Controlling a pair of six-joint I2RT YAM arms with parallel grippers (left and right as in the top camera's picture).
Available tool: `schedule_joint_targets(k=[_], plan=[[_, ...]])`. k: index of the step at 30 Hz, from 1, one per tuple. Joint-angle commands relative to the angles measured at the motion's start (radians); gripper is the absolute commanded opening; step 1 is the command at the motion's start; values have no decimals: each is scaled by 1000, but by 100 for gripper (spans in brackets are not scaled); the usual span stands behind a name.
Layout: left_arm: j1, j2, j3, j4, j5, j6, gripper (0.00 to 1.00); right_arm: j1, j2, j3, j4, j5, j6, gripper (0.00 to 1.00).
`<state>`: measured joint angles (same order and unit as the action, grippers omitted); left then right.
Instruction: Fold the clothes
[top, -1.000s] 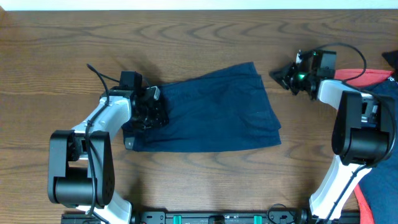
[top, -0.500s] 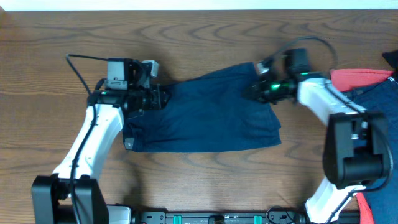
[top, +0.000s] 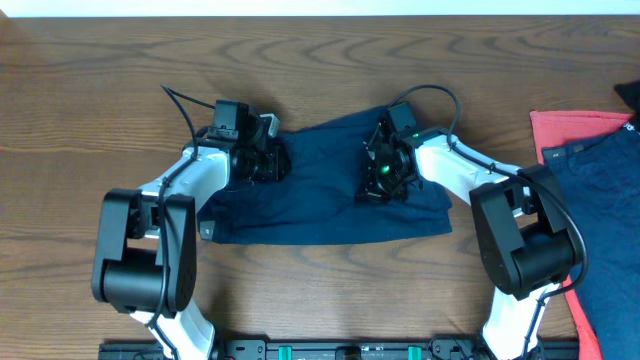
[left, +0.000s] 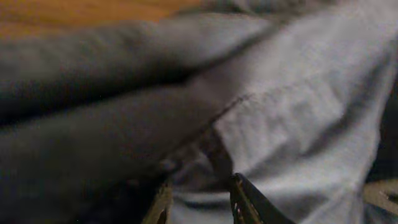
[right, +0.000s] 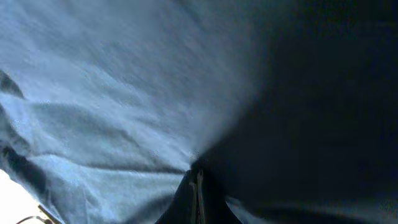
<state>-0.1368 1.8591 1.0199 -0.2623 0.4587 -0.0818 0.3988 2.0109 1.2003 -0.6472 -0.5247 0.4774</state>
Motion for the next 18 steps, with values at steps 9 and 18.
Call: schedule_joint_targets(k=[9,18], plan=[[227,-6,23,-44,-315,-1,33,0,32,-18,-56,143,35,1],[275,-193,119,-264,-87,32,35,-8,24,-15,-54,125,-9,1]])
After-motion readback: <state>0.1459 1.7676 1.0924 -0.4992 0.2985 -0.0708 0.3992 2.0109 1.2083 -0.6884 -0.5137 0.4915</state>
